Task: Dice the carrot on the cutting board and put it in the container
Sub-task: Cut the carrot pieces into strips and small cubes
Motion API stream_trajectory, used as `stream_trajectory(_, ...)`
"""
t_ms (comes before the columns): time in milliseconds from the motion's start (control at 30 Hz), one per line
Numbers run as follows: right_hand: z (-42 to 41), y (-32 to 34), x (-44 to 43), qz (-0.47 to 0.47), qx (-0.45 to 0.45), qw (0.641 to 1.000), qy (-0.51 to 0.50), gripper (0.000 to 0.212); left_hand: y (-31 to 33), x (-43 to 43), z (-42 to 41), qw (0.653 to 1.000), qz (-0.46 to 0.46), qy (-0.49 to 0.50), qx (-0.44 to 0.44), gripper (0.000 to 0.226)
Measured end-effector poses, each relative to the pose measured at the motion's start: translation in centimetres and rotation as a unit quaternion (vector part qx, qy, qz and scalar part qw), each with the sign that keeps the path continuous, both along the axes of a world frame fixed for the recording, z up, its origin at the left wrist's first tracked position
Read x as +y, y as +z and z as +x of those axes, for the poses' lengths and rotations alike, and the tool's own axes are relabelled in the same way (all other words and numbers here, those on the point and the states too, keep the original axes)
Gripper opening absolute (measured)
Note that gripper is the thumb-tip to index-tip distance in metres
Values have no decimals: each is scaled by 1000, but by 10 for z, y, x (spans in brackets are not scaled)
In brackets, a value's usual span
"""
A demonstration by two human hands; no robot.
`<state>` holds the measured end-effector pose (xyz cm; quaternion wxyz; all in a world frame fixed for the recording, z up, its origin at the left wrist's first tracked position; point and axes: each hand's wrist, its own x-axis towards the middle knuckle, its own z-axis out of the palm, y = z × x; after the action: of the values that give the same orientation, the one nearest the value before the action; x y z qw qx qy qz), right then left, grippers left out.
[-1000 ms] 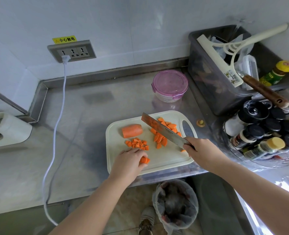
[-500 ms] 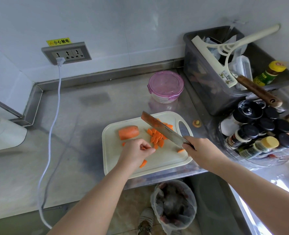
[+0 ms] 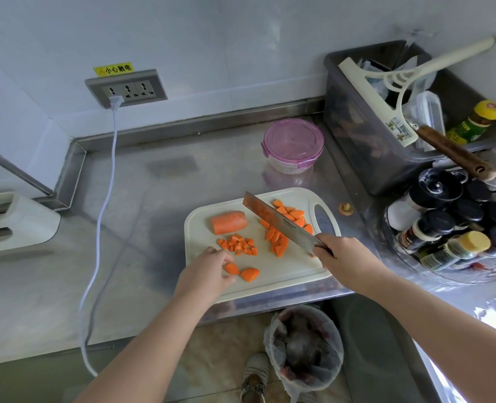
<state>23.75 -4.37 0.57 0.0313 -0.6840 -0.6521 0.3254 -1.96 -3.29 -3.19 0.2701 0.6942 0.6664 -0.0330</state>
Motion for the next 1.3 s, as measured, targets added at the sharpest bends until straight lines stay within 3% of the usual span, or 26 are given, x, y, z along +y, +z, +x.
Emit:
stream_trajectory(167, -7, 3, 1, 4, -8, 1000, 18, 32, -5, -4, 2, 999, 29, -18, 24, 27)
stream_trajectory(333, -7, 2, 1, 5, -9, 1000, 23, 21, -4, -2, 3, 999, 36, -12, -9, 17)
stream_trajectory(500, -4, -1, 1, 9, -12, 1000, 23, 19, -1, 6, -1, 985, -13, 47, -169, 19)
stream_trajectory(600, -3, -1, 1, 9, -12, 1000, 22, 18, 1, 12, 3, 979, -54, 17, -198, 15)
stream_trajectory(833, -2, 0, 1, 25, -14, 999, 33, 13, -2, 9, 15, 989, -21, -45, -137, 30)
stream_trajectory(967, -1, -2, -3, 11, 4, 1000, 21, 25, -8, 2, 10, 995, -12, -70, -77, 48)
stream_trajectory(1167, 0, -5, -7, 3, 14, 1000, 15, 32, -14, 0, 25, 993, 33, -112, -32, 29)
stream_trajectory(1300, 3, -2, -7, 8, 14, 1000, 12, 36, -11, 1, 26, 984, 58, -169, -17, 32)
